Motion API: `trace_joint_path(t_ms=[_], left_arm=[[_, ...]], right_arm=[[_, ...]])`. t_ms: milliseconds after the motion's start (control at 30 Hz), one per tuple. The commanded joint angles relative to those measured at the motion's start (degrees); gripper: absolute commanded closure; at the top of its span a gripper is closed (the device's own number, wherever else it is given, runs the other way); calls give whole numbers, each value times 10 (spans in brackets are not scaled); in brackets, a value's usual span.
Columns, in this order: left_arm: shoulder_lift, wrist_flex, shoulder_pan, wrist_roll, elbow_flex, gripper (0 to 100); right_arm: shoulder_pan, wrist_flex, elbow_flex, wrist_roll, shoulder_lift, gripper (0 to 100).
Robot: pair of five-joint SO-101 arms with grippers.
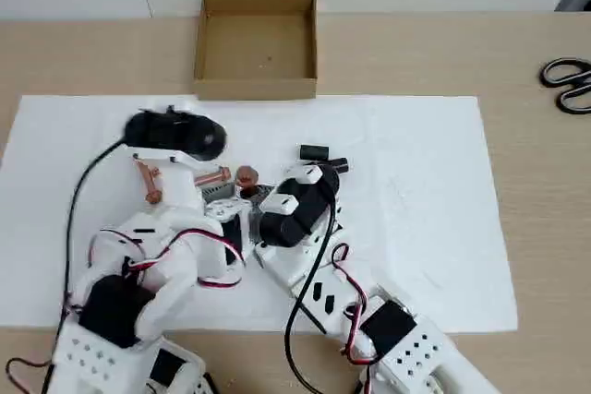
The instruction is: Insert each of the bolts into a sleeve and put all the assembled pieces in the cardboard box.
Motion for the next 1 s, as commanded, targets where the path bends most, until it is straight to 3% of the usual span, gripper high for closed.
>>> trace_joint_path(t_ms=[0, 367, 500, 667, 800, 967], left_arm=[[-3, 15, -18, -5, -52, 811], [-3, 56, -62, -18, -92, 811], [-3, 68, -159, -90, -93, 811], [-3, 92, -299, -282, -102, 811], [-2, 97, -352, -287, -101, 811], [-2, 127, -360, -287, -100, 811]], right_arm=[[-2, -13, -9, 5, -11, 995], [1, -12, -9, 5, -10, 995], [53, 22, -24, 5, -4, 995], [145, 196, -149, 5, 61, 995], [213, 227, -280, 5, 158, 995], [240, 216, -471, 5, 327, 995]])
